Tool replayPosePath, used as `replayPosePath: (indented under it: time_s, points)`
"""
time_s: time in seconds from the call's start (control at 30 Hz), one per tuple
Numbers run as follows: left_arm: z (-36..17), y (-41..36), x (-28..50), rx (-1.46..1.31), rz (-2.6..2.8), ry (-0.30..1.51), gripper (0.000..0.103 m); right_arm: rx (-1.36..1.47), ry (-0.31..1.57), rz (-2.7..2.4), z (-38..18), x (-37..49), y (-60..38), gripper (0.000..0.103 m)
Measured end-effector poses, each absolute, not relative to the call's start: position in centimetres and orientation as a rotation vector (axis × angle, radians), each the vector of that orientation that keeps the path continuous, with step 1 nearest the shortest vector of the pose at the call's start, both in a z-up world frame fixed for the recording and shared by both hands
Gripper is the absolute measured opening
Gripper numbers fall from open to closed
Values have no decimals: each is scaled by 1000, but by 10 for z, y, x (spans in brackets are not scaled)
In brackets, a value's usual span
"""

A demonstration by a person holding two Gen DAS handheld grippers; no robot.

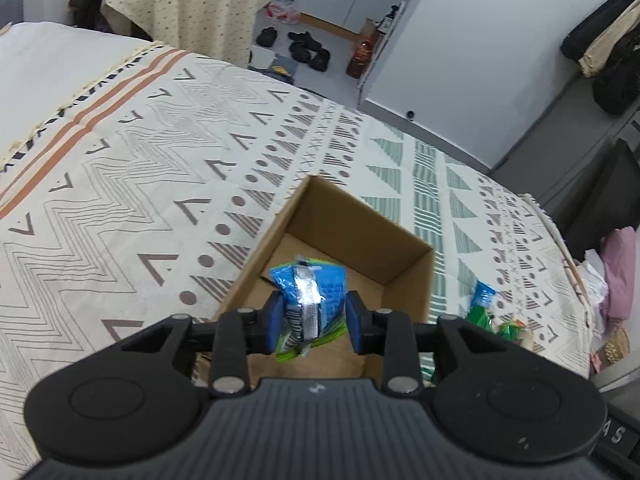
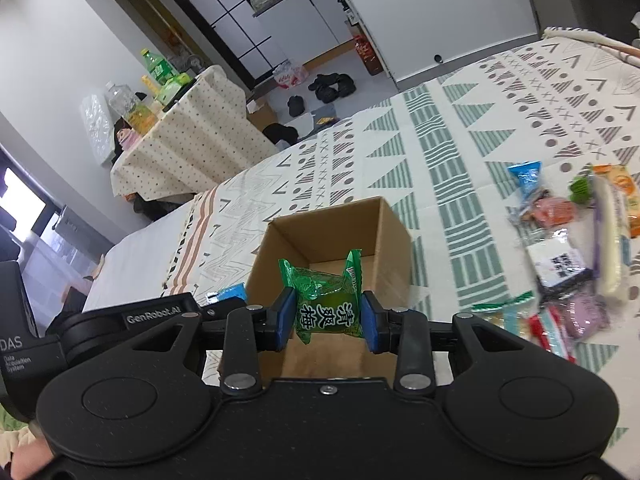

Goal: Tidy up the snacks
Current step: 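Carry both packets over the cardboard box and open both tools to drop them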

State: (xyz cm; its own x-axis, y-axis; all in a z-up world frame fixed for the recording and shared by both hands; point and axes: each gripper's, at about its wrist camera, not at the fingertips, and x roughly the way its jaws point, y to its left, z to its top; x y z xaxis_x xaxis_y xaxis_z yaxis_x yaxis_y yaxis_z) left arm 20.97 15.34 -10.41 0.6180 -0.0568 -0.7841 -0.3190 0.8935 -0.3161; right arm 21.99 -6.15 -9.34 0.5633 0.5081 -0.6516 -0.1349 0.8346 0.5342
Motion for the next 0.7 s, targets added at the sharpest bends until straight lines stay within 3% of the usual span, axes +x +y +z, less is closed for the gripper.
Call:
replayPosePath:
  time_s: [0.07, 0.2, 0.3, 0.37, 0.47, 0.53, 0.7]
  points:
    - [-105, 157, 209, -467, 171, 909, 32, 460, 904, 405, -93, 224, -56, 35]
    - [-105, 162, 204, -477, 209, 921, 46, 461, 902, 434, -92, 230, -45, 37]
    - [-103, 162, 199, -476, 225, 919, 54, 455, 907, 463, -91, 233, -40, 44]
    - [-103, 161, 196, -470, 239, 923, 59, 462, 910, 467, -90, 233, -40, 58]
    - [-102, 157, 192, -456, 246, 926, 63, 477, 896, 446, -88, 225, -54, 67]
    - [-101, 153, 189, -448, 246, 934, 71, 477, 895, 432, -88, 222, -63, 71]
    - [-97, 138, 186, -429, 234, 958, 78, 467, 894, 381, -89, 211, -94, 81]
